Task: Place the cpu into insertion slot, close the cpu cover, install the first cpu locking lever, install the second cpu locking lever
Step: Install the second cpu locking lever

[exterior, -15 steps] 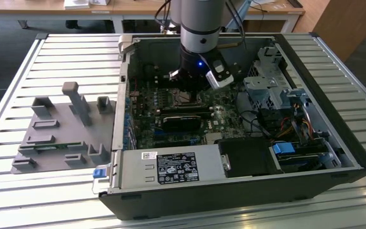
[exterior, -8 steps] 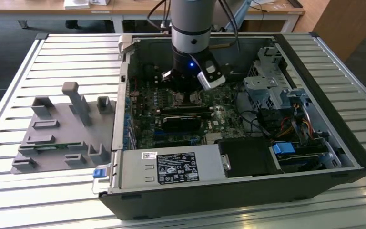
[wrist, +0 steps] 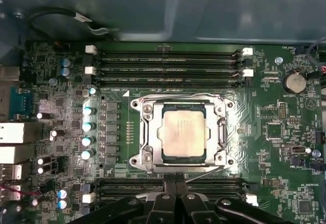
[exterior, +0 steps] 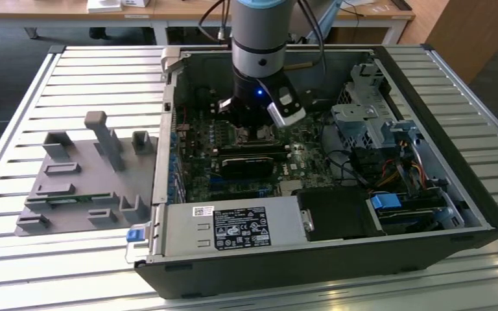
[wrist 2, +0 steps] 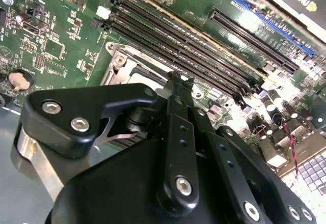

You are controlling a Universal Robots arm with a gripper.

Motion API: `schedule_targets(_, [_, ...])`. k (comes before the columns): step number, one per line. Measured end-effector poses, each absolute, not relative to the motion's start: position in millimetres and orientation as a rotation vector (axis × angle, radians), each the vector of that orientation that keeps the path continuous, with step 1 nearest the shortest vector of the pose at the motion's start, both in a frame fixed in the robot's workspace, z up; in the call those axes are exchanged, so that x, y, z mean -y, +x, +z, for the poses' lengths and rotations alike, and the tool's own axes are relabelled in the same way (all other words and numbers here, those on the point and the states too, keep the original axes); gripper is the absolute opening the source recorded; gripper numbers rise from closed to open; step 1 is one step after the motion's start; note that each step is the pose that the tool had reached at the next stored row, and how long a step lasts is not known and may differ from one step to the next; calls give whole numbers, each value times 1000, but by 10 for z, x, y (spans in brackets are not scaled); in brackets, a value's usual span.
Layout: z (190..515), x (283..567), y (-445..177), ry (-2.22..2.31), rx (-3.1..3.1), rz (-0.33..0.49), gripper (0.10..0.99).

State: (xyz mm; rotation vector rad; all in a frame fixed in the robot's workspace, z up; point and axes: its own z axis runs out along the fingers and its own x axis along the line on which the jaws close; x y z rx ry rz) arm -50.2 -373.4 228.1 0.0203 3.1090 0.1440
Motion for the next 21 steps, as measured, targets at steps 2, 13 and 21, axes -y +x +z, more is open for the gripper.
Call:
schedule_targets(2, [2281,3750,-516,21,-3108,156,106])
schedule_targets(13, [2171,3763,-575,21,-3108,168,106])
schedule_targets(21, [2108,3791,-618,21,-3107,190,106])
